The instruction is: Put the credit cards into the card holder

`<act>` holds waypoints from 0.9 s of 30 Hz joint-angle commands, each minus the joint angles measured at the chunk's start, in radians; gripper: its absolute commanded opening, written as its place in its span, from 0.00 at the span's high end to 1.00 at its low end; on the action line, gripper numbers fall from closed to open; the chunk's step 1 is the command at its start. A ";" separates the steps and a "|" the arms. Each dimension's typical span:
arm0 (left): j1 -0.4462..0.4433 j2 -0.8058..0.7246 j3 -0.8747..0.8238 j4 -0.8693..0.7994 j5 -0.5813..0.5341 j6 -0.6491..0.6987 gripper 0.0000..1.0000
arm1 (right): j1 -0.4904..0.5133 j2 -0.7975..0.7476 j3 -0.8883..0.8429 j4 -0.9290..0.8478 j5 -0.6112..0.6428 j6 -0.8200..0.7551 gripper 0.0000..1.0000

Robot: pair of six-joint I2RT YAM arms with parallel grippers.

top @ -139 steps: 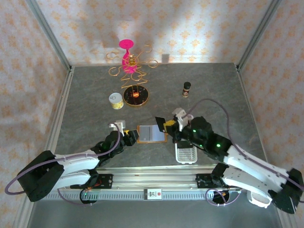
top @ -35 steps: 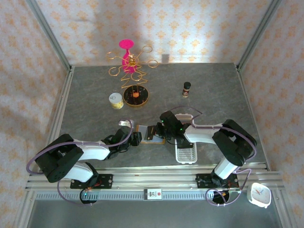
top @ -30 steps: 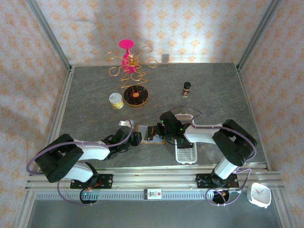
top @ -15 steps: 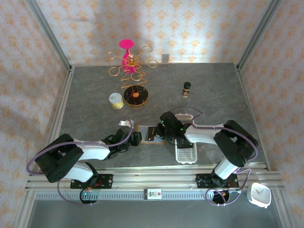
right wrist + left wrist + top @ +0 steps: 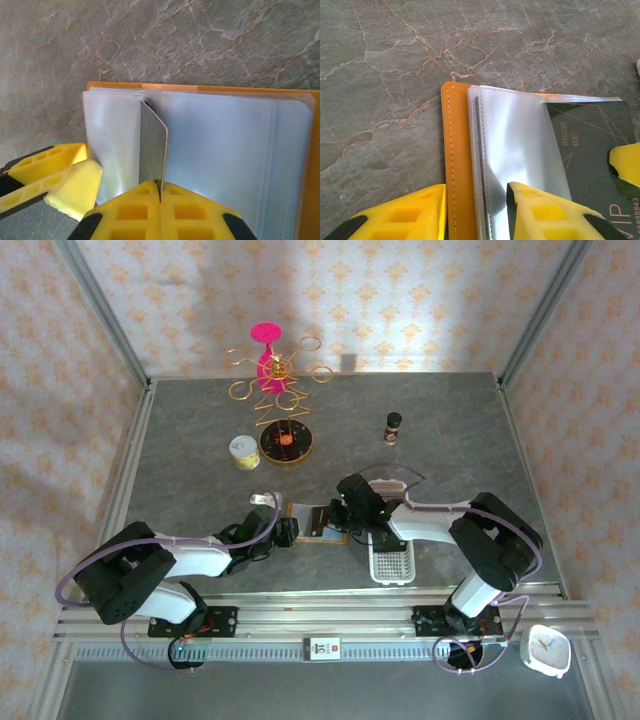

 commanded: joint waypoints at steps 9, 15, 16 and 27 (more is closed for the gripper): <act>0.000 0.018 0.021 -0.013 -0.009 0.021 0.66 | 0.004 0.059 0.038 -0.008 -0.030 -0.029 1.00; 0.000 0.019 0.024 -0.015 -0.009 0.022 0.66 | 0.004 0.086 0.065 0.022 -0.030 -0.020 0.99; 0.001 0.019 0.023 -0.015 -0.009 0.022 0.66 | 0.004 0.090 0.070 0.026 -0.033 -0.018 0.99; 0.000 0.014 0.024 -0.022 -0.018 0.022 0.66 | 0.004 0.069 0.096 -0.085 0.076 -0.078 0.76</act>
